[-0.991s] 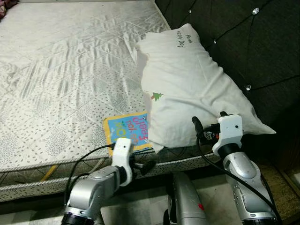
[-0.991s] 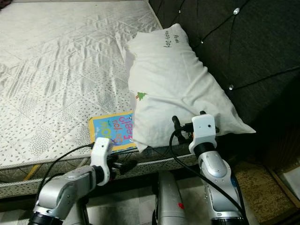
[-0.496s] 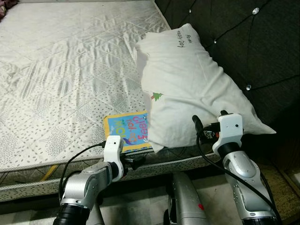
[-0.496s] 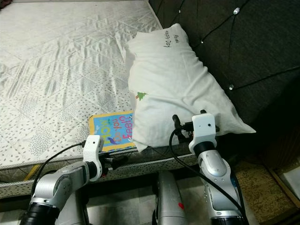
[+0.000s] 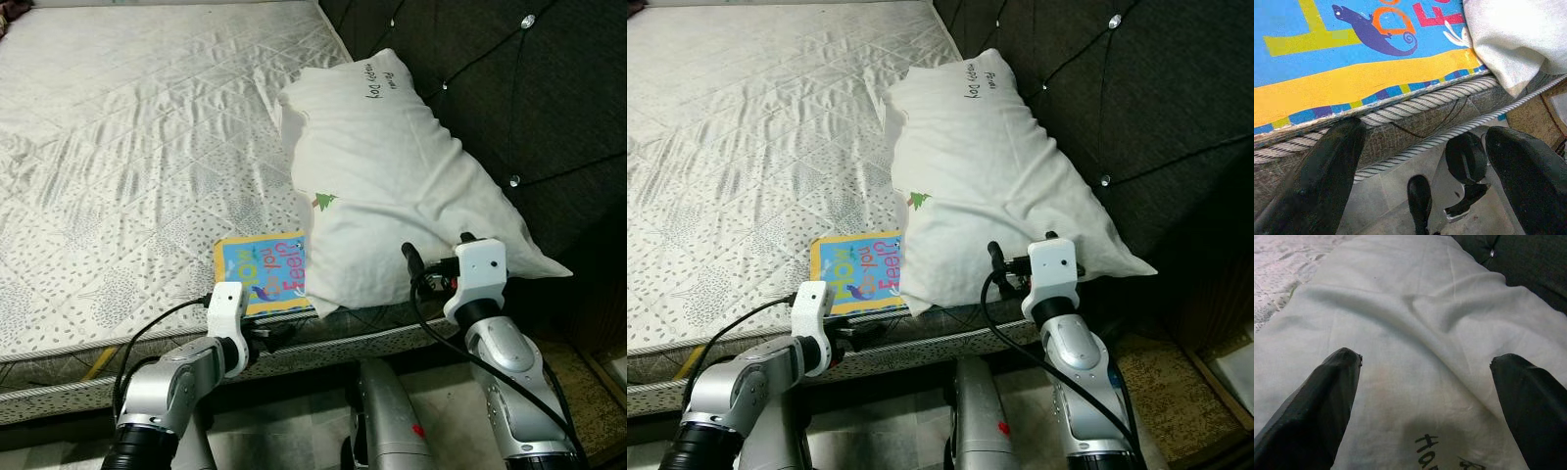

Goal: Clean up the room

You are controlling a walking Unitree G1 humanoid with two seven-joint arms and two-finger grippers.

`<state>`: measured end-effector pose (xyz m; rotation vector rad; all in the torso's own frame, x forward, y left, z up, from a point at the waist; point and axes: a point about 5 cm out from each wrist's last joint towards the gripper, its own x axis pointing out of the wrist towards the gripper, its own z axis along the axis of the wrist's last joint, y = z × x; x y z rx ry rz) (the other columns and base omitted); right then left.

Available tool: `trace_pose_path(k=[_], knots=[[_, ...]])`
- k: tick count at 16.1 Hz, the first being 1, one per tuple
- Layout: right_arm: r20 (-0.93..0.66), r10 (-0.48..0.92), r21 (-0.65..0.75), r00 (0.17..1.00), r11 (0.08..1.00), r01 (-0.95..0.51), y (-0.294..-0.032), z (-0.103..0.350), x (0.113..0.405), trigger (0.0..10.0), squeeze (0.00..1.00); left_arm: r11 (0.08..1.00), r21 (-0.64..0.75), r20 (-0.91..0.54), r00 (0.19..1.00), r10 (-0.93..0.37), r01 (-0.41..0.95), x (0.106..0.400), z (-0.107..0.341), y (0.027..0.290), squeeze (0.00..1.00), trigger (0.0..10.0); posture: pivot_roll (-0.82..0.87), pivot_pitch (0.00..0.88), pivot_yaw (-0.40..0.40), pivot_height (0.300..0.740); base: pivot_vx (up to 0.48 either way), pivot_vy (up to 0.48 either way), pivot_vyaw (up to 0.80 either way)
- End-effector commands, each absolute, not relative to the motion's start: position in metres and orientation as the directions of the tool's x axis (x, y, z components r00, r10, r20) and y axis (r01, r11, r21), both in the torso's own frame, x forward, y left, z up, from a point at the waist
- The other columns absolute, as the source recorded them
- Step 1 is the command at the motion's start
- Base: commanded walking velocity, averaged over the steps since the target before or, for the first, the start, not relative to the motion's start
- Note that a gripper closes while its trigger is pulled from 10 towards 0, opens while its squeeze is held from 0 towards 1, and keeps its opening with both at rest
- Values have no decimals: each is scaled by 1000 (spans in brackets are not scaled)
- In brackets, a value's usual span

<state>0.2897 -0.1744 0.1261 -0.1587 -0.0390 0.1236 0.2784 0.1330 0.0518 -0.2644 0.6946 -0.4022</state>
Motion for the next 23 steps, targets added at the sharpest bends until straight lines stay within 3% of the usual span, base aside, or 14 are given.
trace_pose_path(k=[1,14,18,23], knots=[[28,115,-171,993,979,-109,-179,126,290,10000,0,920,-322,-591,711,-381,225,276,47,148,0,10000,-21,123,-50,527,0,0,0],[21,110,-178,994,978,-104,-180,123,288,10000,0,959,-238,-584,765,-270,157,285,53,185,0,10000,-26,128,-52,527,0,0,0],[22,111,-181,994,978,-106,-180,123,289,10000,0,953,-246,-572,767,-290,176,286,53,175,0,10000,-27,127,-54,527,0,0,0],[26,111,-179,993,978,-105,-179,123,292,10000,0,923,-282,-541,751,-378,261,275,60,143,0,10000,-12,117,-51,527,0,0,0]])
